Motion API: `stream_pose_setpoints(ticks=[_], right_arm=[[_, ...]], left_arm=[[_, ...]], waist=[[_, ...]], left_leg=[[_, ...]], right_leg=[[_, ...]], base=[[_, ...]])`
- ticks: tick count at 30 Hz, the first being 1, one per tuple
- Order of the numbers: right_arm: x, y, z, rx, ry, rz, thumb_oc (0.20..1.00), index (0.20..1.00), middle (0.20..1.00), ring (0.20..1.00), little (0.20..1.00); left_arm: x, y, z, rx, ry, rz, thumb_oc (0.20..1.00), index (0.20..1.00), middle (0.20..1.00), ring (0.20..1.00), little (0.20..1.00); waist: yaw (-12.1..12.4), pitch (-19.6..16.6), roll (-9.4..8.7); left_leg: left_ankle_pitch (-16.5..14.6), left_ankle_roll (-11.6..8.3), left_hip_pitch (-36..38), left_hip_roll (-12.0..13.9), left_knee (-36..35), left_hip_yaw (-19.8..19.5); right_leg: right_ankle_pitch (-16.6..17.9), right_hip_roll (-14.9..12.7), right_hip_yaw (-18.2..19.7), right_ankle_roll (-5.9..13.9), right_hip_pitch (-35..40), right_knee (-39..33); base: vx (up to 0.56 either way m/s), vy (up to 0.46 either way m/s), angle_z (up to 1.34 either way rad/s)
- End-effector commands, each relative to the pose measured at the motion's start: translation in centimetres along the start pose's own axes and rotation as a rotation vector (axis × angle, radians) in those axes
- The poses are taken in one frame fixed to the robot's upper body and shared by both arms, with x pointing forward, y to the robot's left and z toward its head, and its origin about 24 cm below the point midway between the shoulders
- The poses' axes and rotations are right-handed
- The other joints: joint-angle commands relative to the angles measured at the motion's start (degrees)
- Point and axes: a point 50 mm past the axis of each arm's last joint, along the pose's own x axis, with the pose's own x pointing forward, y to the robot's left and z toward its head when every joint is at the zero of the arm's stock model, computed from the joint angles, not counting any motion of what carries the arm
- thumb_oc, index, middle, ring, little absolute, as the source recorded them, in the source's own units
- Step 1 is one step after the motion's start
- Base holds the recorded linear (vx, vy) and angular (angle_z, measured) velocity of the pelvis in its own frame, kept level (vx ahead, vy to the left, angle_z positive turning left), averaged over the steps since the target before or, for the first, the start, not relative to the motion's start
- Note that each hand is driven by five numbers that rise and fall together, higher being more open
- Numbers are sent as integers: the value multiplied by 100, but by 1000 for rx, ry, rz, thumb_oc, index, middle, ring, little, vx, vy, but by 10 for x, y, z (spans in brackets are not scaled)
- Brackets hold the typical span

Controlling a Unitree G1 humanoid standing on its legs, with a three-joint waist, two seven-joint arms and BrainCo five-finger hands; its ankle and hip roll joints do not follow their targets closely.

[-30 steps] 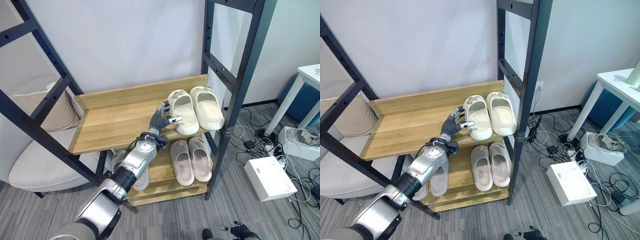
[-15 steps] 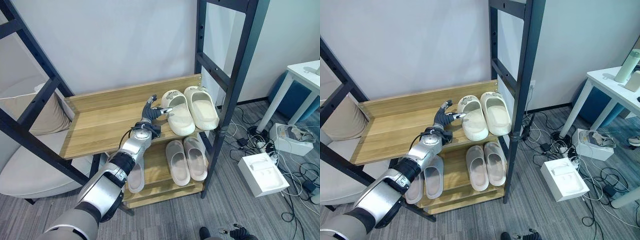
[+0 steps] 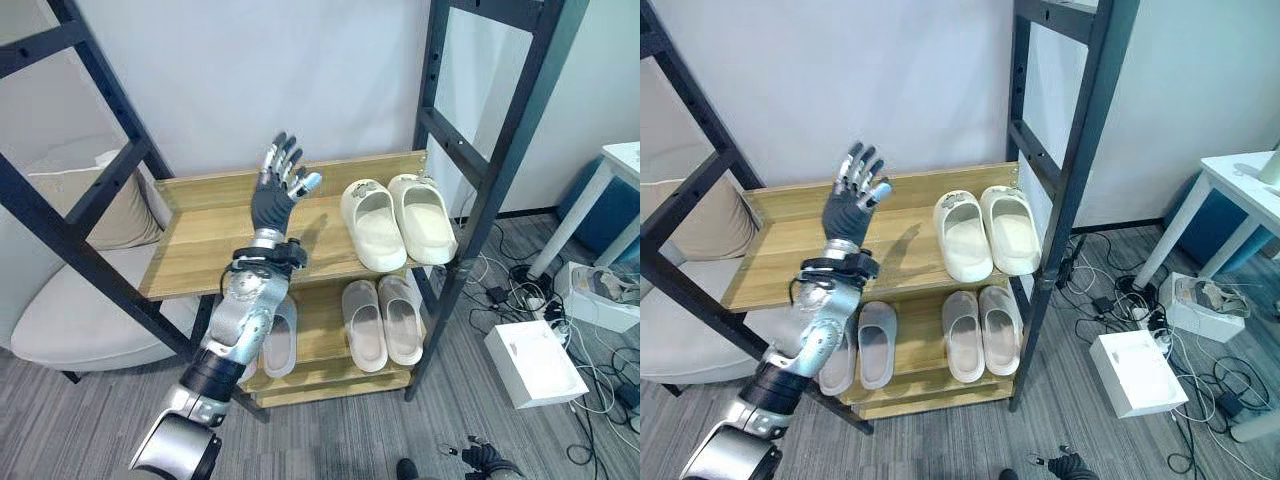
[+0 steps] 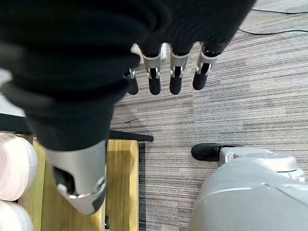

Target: Arrange the slippers neatly on the shoe rack.

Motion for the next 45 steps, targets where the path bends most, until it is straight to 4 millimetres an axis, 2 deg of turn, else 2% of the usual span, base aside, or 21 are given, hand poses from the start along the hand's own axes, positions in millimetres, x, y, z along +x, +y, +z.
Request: stream_pose_setpoints(ticks=[1,3,7,8,11,15,17,18,19,20,21,22,24,25,26,30,34,37,38,42,45], right_arm=[[3,1,15,20,-21,20,1000,1000,1000,1000,1000],[3,8,18,21,-24,51,1000,1000,1000,1000,1000],[3,16,23,14,-37,83,1000,1000,1000,1000,1000],[3,19,27,-10,-52,105,1000,1000,1000,1000,1000],[3,24,28,-32,-61,123,1000,1000,1000,1000,1000],[2,29,30,-48,-74,144,1000,1000,1000,1000,1000],[1,32,31,-50,-83,150,1000,1000,1000,1000,1000],[1,33,34,-41,-93,153,1000,1000,1000,1000,1000],[1,33,34,-42,-92,153,1000,1000,1000,1000,1000],[1,33,33,-52,-92,151,1000,1000,1000,1000,1000],[1,33,32,-52,-91,150,1000,1000,1000,1000,1000],[1,33,33,-49,-96,144,1000,1000,1000,1000,1000],[1,29,32,-50,-101,129,1000,1000,1000,1000,1000],[1,29,32,-50,-101,128,1000,1000,1000,1000,1000],[1,25,28,-51,-98,114,1000,1000,1000,1000,1000],[2,18,24,-43,-86,81,1000,1000,1000,1000,1000],[2,10,22,-31,-81,48,1000,1000,1000,1000,1000],[2,8,23,-27,-83,37,1000,1000,1000,1000,1000],[3,5,30,-16,-111,24,1000,1000,1000,1000,1000],[1,2,55,-1,-214,8,1000,1000,1000,1000,1000],[-7,4,37,32,-263,33,1000,1000,1000,1000,1000]], left_arm=[[9,-18,26,-32,-115,-205,1000,1000,1000,1000,1000],[-7,-38,35,-3,-107,-411,1000,1000,1000,1000,1000],[-29,-53,39,18,-52,-624,1000,1000,1000,1000,1000],[-47,-62,23,-14,89,-753,1000,1000,1000,1000,1000],[-59,-62,20,118,181,-912,1000,1000,1000,1000,1000],[-86,-38,-16,281,440,-975,1000,1000,1000,1000,1000],[-98,-16,-31,563,534,-1027,1000,1000,1000,1000,1000],[-112,6,-48,668,642,-1004,1000,1000,1000,1000,1000],[-112,7,-49,669,641,-1003,1000,1000,1000,1000,1000],[-138,33,-75,760,800,-963,1000,1000,1000,1000,1000],[-138,33,-76,760,800,-964,1000,1000,1000,1000,1000],[-162,56,-99,802,937,-870,1000,1000,1000,1000,1000],[-196,87,-125,801,1112,-629,1000,1000,1000,1000,1000],[-196,87,-125,801,1112,-629,1000,1000,1000,1000,1000],[-217,103,-140,757,1206,-401,1000,1000,1000,1000,1000],[-258,128,-155,659,1374,14,1000,1000,1000,1000,1000],[-271,145,-151,619,1396,277,1000,1000,1000,1000,1000],[-273,149,-150,588,1383,364,1000,1000,1000,1000,1000],[-272,152,-148,529,1342,470,1000,1000,1000,1000,1000],[-262,150,-147,468,1258,534,1000,1000,1000,1000,1000],[-263,149,-144,445,1223,567,1000,1000,1000,1000,1000]], waist=[[63,42,-214],[165,33,-264],[274,26,-320],[329,25,-323],[374,8,-323],[393,22,-307],[383,30,-277],[384,42,-279],[380,35,-275],[369,47,-268],[370,46,-264],[355,50,-281],[333,58,-267],[331,53,-264],[310,57,-271],[296,40,-292],[325,35,-326],[337,41,-339],[356,41,-357],[382,54,-380],[323,91,-381]], left_leg=[[-323,-228,192,77,7,-217],[-334,-215,178,77,7,-253],[-339,-206,168,68,7,-290],[-337,-192,166,56,7,-312],[-341,-183,175,48,7,-304],[-337,-170,184,33,7,-317],[-337,-160,185,31,7,-312],[-334,-154,191,22,7,-300],[-336,-154,194,21,7,-299],[-340,-147,208,17,7,-290],[-340,-147,208,17,7,-291],[-336,-140,225,16,7,-284],[-325,-135,249,12,7,-276],[-323,-135,242,13,7,-278],[-311,-129,250,11,7,-290],[-275,-126,227,19,7,-306],[-268,-128,243,14,7,-314],[-267,-126,247,12,7,-326],[-263,-126,250,11,7,-330],[-261,-125,245,13,7,-336],[-264,-123,249,5,7,-300]], right_leg=[[-521,236,-373,-30,238,6],[-525,233,-410,-29,250,6],[-522,223,-424,-23,255,6],[-511,226,-434,-13,262,6],[-507,222,-438,0,274,6],[-495,216,-432,16,273,6],[-492,210,-429,29,270,6],[-494,207,-423,31,271,6],[-496,206,-422,32,273,6],[-502,204,-403,32,274,6],[-502,204,-404,32,275,6],[-502,202,-404,26,279,6],[-498,205,-414,16,298,6],[-496,206,-415,16,292,6],[-495,208,-432,4,305,6],[-473,208,-458,-21,294,6],[-475,215,-478,-33,316,6],[-475,212,-488,-38,326,6],[-476,210,-492,-40,334,6],[-476,199,-506,-39,346,6],[-444,193,-474,-19,319,6]], base=[[-29,3,3],[-13,2,3],[-26,16,11],[-19,21,4],[-21,28,5],[-10,16,0],[-8,36,0],[-1,31,-1],[-2,36,-2],[0,0,0],[0,0,0],[0,0,0],[0,0,0],[0,0,0],[0,0,0],[-4,2,2],[0,0,0],[0,0,0],[0,0,0],[0,0,0],[-10,7,0]])
